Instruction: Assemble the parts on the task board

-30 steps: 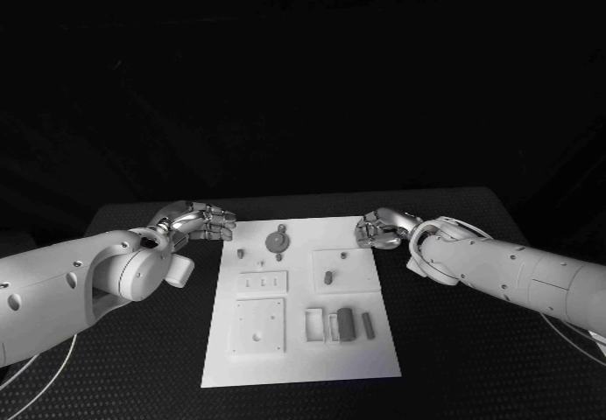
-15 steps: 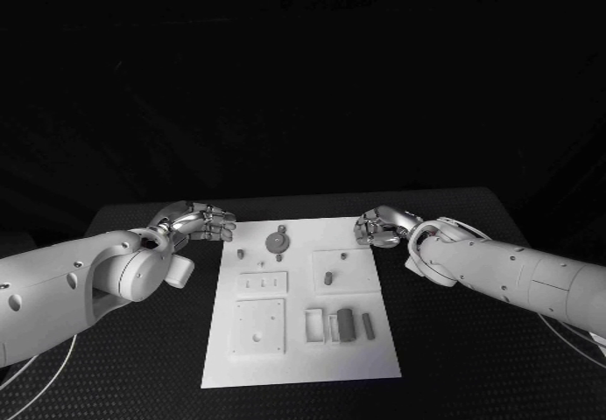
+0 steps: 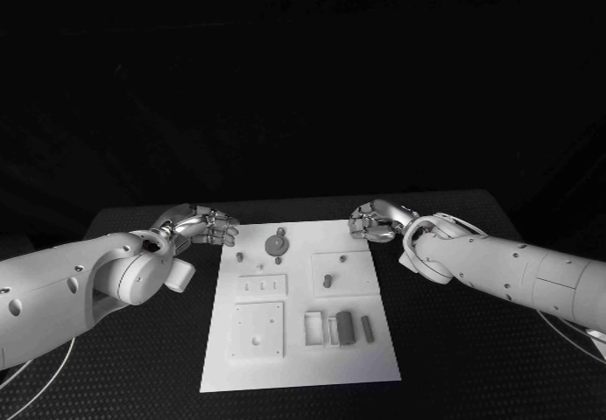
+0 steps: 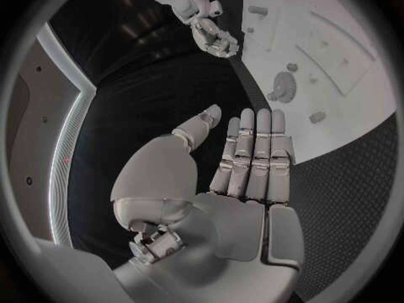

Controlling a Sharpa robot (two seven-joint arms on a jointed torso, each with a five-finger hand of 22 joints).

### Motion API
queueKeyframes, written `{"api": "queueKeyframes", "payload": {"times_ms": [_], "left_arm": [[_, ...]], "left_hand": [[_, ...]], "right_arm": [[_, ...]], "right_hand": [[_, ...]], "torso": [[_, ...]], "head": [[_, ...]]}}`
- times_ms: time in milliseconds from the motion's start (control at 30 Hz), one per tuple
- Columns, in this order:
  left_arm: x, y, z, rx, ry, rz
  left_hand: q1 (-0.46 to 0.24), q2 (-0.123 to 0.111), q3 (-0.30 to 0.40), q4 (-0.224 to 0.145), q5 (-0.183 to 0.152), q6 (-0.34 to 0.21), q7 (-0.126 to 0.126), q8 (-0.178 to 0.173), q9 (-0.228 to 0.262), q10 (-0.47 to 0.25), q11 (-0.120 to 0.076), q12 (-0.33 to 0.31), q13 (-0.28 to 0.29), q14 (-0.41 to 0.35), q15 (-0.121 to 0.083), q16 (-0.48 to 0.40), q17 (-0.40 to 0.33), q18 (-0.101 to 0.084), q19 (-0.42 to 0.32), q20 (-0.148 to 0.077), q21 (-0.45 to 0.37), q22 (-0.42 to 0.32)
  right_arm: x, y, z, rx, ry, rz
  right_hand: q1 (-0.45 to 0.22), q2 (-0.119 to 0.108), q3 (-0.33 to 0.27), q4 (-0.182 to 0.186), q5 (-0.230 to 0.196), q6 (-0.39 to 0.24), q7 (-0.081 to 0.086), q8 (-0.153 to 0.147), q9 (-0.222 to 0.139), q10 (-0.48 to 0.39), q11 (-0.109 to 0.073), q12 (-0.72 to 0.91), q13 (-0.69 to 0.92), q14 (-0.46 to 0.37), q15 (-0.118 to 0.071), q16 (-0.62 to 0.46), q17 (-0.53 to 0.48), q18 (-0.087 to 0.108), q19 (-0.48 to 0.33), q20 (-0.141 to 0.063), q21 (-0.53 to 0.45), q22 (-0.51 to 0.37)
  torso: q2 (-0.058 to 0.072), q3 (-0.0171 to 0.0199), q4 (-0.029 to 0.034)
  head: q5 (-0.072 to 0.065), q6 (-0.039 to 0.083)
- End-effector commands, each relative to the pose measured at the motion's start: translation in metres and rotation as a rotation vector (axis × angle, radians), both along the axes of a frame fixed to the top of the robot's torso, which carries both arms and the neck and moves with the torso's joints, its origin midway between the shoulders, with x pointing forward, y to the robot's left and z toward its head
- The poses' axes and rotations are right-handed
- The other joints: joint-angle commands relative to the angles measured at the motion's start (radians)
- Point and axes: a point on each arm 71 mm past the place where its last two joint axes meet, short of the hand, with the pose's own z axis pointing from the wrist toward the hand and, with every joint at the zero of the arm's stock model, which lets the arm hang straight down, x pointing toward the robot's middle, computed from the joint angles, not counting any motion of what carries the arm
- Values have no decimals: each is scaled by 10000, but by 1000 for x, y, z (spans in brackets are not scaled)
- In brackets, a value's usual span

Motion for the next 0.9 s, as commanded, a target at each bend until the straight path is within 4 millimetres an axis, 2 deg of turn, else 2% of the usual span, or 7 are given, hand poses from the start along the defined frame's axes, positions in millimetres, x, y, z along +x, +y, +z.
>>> {"api": "queueKeyframes", "payload": {"times_ms": [33, 267, 467, 567, 633, 767, 900], "left_arm": [[-2, -10, -1, 500, 400, -549], [-5, -24, -1, 888, 724, -847], [-5, -39, -2, 1300, 1015, -914], [-5, -48, -4, 1427, 1087, -964], [-6, -56, -5, 1465, 1164, -1058], [-8, -68, -6, 1459, 1221, -1289], [-9, -76, -6, 1441, 1244, -1471]], "left_hand": [[-244, -90, -72, 131, -297, 74, -23, -106, -38, 92, 4, -113, 0, 30, 16, -75, 28, 70, 34, 12, -53, 24], [-882, -355, -386, 481, -355, -51, 2, -265, -90, 158, 7, -198, 13, 22, 28, -124, 79, 82, 33, 23, -100, 47], [-1682, -299, -1152, 572, -355, -188, -140, -400, -109, 689, -273, 109, 308, 400, -165, 112, 371, 193, 376, -126, 17, 156], [-1799, -269, -1314, 540, -353, -148, -119, -411, -96, 760, -353, 289, 492, 498, -244, 234, 581, 198, 505, -201, 67, 220], [-1850, -205, -1412, 499, -354, -69, -70, -407, -79, 791, -421, 480, 682, 573, -311, 342, 789, 195, 609, -267, 106, 281], [-1798, -93, -1440, 400, -354, 41, -14, -396, -59, 706, -429, 618, 851, 554, -330, 372, 954, 172, 637, -299, 103, 327], [-1732, -2, -1439, 303, -354, 45, 14, -431, -65, 618, -416, 688, 953, 522, -326, 362, 1042, 152, 628, -304, 84, 352]], "right_arm": [[-2, 14, 8, -485, -51, 134], [-8, 45, 20, -633, -60, 726], [-14, 79, 28, -849, -151, 1180], [-17, 92, 29, -885, -158, 1365], [-19, 103, 29, -929, -187, 1538], [-22, 120, 30, -876, -221, 1818], [-27, 131, 32, -830, -242, 2080]], "right_hand": [[4, 61, -13, -70, -22, 2201, -174, 59, -14, -130, -182, 38, 14, 164, -113, 44, -7, 136, 79, 15, 40, 172], [1, 46, -8, -75, -22, 2209, -178, 60, -9, -116, -187, 37, 13, 155, -121, 41, -37, 136, 91, 6, 46, 169], [-3, 38, -4, -76, -22, 2212, -180, 59, -7, -107, -190, 34, 11, 163, -126, 38, -39, 136, 98, 0, 48, 166], [-3, 36, -1, -78, -22, 2214, -182, 59, -6, -102, -192, 33, 10, 174, -129, 37, -31, 136, 102, -3, 49, 165], [-4, 35, 1, -79, -21, 2216, -183, 58, -5, -99, -193, 32, 9, 170, -131, 36, -43, 136, 105, -5, 50, 164], [-5, 34, 4, -80, -21, 2218, -184, 57, -4, -93, -195, 30, 7, 172, -134, 34, -49, 136, 110, -9, 52, 163], [-6, 33, 8, -81, -21, 2218, -185, 55, -4, -88, -197, 28, 6, 170, -137, 32, -61, 136, 115, -12, 53, 161]], "torso": [[-30, 4, -66], [-178, -15, -191], [-355, -57, -280], [-412, -76, -300], [-484, -109, -324], [-520, -133, -347], [-509, -128, -336]], "head": [[43, 42], [237, 64], [462, 37], [559, 20], [639, -22], [684, -37], [718, -43]]}}
